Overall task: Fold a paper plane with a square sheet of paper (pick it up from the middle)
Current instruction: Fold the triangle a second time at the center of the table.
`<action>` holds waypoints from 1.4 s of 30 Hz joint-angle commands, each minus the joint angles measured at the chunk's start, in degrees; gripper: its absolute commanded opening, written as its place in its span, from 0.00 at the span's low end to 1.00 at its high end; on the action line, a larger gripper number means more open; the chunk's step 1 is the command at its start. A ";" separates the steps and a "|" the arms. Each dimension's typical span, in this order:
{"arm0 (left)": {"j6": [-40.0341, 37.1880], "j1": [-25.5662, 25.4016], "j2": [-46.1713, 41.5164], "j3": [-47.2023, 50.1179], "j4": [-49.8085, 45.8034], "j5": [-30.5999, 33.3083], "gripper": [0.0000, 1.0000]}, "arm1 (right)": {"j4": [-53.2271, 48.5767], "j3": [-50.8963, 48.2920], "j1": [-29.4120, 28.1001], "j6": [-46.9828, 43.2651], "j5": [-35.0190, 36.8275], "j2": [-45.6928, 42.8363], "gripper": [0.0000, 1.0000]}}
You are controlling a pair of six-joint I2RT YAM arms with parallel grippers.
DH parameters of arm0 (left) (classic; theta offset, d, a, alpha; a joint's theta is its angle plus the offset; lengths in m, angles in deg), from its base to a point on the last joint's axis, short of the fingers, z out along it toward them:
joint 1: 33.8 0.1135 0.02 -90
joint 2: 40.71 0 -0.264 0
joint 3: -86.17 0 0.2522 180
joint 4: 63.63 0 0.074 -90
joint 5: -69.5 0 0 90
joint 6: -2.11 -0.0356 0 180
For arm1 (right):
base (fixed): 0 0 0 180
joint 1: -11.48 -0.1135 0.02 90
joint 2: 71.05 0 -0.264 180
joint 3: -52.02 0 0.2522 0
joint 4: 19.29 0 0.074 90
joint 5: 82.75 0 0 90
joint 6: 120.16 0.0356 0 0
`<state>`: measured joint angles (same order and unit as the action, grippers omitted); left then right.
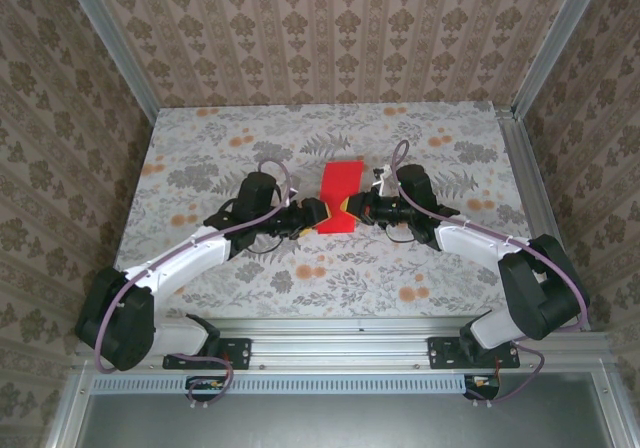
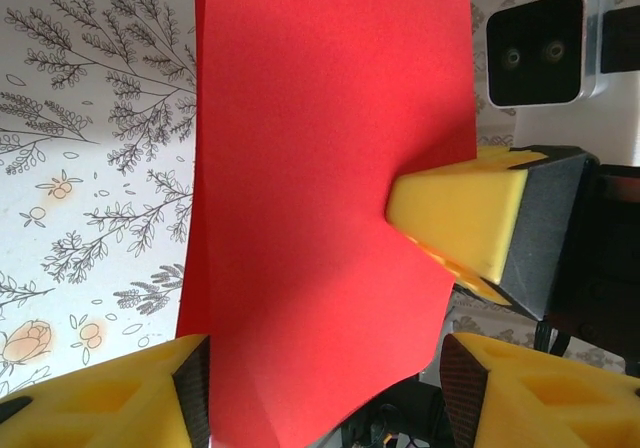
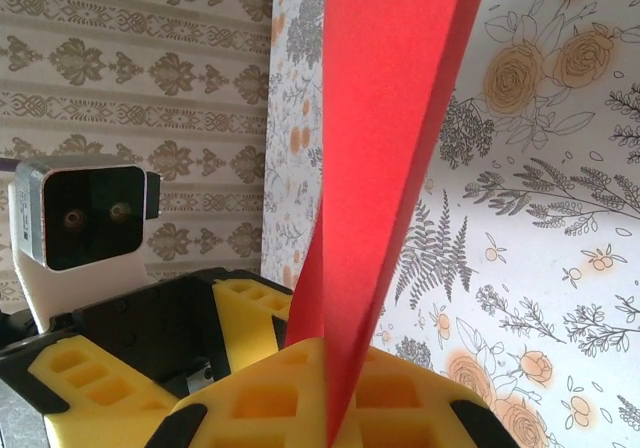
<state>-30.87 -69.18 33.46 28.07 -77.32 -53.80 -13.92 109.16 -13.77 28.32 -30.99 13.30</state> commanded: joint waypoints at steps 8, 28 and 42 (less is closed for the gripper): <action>1.09 1.93 0.17 -1.67 2.96 -3.17 0.60 | 1.49 -1.28 0.29 -0.57 -2.34 -0.31 0.06; -3.35 1.54 0.58 -1.81 -5.79 -3.93 0.14 | 1.88 -1.54 0.29 -0.49 -2.11 -0.01 0.06; -6.63 1.12 -0.01 -0.59 -12.32 0.28 0.06 | 3.37 -1.98 -1.62 -1.27 -1.84 4.11 0.06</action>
<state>-35.00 -67.58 34.20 27.74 -86.08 -55.13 -12.54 108.13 -14.87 28.32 -32.26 16.04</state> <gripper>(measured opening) 0.059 0.071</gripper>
